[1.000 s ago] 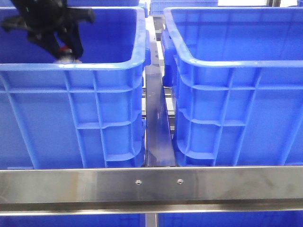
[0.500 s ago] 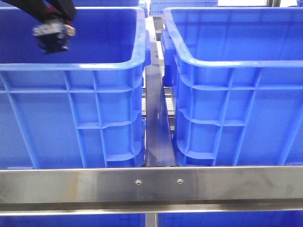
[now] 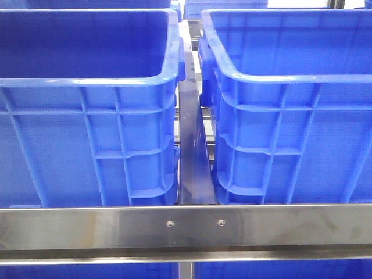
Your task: Pick red and yellow buttons and place in box
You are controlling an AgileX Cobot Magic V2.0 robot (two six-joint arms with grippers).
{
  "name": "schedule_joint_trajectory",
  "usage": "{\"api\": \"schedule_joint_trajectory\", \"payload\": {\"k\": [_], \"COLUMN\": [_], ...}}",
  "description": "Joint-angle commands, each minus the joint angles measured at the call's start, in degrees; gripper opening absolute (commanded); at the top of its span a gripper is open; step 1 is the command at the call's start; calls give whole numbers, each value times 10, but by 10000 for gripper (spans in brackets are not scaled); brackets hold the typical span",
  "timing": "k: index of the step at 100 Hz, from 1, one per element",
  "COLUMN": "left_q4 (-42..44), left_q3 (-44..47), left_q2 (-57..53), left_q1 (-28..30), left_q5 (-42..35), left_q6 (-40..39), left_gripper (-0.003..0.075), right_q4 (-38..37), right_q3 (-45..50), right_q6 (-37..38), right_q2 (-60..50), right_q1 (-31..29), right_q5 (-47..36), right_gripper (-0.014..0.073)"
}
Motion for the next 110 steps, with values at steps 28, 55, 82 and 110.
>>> {"api": "schedule_joint_trajectory", "payload": {"k": [28,55,82,110], "left_q4": [-60,-60,-60,-60], "left_q3": [16,16,16,16], "left_q2": [-38,-37,-37,-37], "left_q1": [-14,-45,-45,-45], "left_q5": [-54,-81,-81,-81], "left_q6": [3,3,3,3], "left_gripper": [-19,-19,-19,-19], "right_q4": [2,11,11,11], "right_q3": [0,-1,-46,-128], "right_q6": [-4,33,54,57], "right_q2": [-13,-13,-13,-9], "right_q1": [-3,-3,-3,-3], "right_q5": [-101,-113,-111,-64], "right_gripper": [-68,-46,416,475]}}
